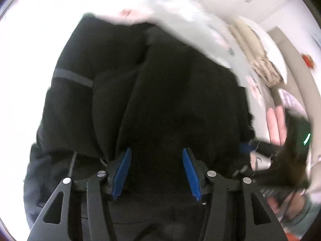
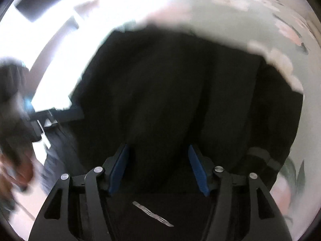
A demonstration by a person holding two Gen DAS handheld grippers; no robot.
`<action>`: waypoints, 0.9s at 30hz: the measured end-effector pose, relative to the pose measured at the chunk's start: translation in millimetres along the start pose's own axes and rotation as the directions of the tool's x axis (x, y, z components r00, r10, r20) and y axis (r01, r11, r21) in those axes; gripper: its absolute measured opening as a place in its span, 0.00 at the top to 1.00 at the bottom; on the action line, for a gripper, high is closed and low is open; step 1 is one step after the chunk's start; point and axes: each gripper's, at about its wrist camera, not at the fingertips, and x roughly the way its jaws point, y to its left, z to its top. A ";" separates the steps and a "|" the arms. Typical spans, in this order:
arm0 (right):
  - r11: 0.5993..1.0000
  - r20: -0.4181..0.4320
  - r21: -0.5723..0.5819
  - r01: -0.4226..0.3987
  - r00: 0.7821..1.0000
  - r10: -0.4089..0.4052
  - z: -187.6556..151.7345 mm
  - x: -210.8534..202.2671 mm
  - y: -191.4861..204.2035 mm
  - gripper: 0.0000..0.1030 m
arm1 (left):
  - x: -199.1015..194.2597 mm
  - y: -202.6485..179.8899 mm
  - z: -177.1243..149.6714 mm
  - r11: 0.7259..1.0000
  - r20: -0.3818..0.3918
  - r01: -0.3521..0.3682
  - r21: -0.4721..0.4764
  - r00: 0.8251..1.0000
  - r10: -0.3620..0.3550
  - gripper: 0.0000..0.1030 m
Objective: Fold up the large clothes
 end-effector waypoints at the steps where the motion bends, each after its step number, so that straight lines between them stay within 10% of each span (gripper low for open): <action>1: 1.000 -0.038 0.009 -0.011 0.999 0.011 -8.6 21.3 -2.3 0.40 | 8.6 4.9 -2.9 1.000 -0.004 0.007 -0.014 1.000 -0.007 0.48; 12: 0.999 0.038 0.020 -0.036 0.999 0.036 -21.0 19.0 -3.9 0.37 | -4.3 2.2 -22.7 1.000 0.025 -0.013 -0.016 1.000 0.013 0.47; 27: 0.923 0.155 0.383 -0.048 0.988 -0.013 -127.9 -29.0 -5.5 0.33 | -95.5 67.5 -91.7 0.995 0.033 -0.085 -0.047 0.996 0.086 0.46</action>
